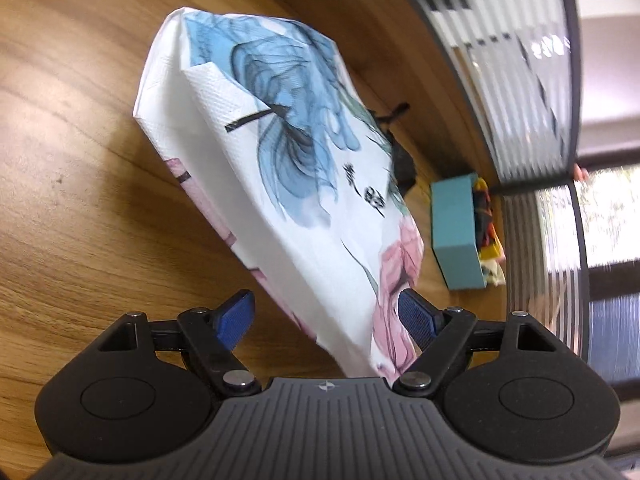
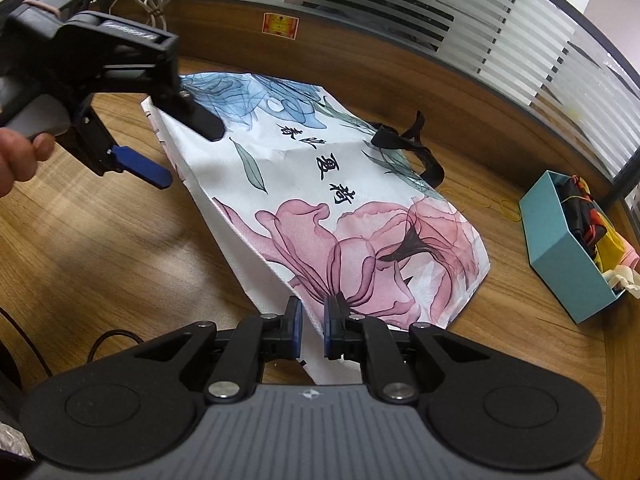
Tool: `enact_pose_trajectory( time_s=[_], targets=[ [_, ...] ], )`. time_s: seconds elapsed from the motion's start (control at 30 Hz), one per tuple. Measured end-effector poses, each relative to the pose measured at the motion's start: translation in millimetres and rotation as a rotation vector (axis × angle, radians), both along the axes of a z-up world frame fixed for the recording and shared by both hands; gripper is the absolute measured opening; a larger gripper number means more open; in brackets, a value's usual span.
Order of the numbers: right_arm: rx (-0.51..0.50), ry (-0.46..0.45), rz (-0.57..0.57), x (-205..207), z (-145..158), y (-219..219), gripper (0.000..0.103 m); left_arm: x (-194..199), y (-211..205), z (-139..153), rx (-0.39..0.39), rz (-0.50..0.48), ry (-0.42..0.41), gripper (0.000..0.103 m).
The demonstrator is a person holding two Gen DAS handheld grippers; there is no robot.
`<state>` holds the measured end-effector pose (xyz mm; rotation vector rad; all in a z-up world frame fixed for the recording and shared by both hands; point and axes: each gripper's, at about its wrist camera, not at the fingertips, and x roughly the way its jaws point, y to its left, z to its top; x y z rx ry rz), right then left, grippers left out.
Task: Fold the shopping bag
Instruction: 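Grasp the bag's bottom corner with the left tool and lift it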
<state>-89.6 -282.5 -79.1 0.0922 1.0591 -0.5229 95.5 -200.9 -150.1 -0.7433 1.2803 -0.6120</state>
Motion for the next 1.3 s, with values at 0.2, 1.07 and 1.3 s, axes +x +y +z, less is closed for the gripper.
enact_pose_trajectory(
  time_s=[0.2, 1.07, 1.3],
  targets=[
    [0.025, 0.006, 0.006, 2, -2, -3, 0.012, 0, -4, -9, -0.006, 0.011, 0.035, 0.050],
    [0.261, -0.008, 0.034, 0, 30, -93, 0.059, 40, 41, -2, 0.187, -0.410, -0.148, 0.013],
    [0.284, 0.045, 0.073, 17, 22, -135, 0.068, 72, 66, -5, 0.253, -0.465, -0.157, 0.013]
  ],
)
